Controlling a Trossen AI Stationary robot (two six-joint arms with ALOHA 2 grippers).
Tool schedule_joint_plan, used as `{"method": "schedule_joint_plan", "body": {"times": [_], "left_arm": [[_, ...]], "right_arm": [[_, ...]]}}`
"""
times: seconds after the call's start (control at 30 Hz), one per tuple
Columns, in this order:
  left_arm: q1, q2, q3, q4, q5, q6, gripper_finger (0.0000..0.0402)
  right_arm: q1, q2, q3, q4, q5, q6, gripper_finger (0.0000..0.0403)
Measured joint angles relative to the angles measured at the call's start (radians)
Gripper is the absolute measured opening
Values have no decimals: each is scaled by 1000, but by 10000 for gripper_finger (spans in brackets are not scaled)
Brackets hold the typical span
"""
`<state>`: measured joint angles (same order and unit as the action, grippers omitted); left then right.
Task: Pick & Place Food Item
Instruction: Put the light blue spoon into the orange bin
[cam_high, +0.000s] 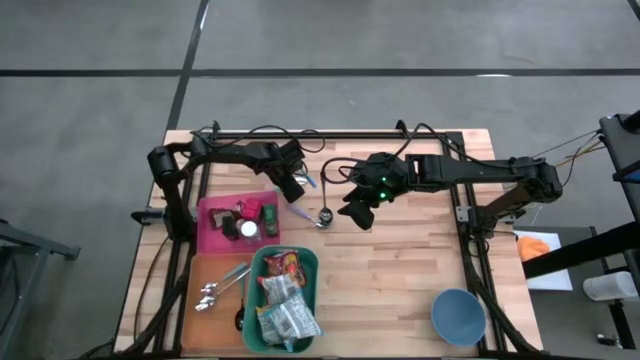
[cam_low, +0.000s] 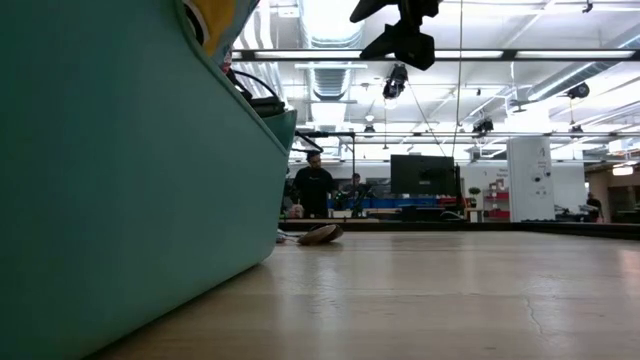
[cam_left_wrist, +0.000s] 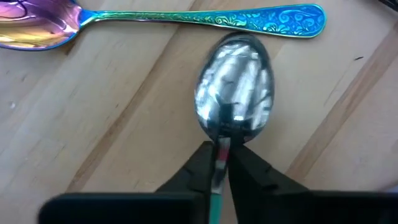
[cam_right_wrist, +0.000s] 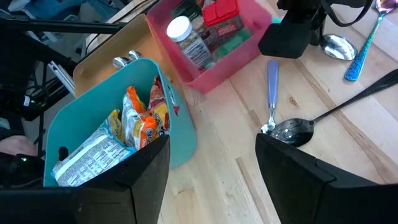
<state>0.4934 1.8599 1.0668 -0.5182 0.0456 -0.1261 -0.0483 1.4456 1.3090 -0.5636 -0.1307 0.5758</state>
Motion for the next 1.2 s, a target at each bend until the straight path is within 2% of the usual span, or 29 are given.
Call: {"method": "schedule_joint_plan", "body": {"times": [0.1,0.17,0.73,1.2], "left_arm": [[0,0,0,0,6,-1,13],[-1,0,0,0,7,-1,9],[-2,-41,6,-20,-17,-13,7],[-2,-185,6,-41,-142,-7,6]], "right_arm": [[0,0,0,0,0,0,233],[0,0,0,0,0,0,233],[0,0,0,0,0,0,233],[0,0,0,0,0,0,233]]}}
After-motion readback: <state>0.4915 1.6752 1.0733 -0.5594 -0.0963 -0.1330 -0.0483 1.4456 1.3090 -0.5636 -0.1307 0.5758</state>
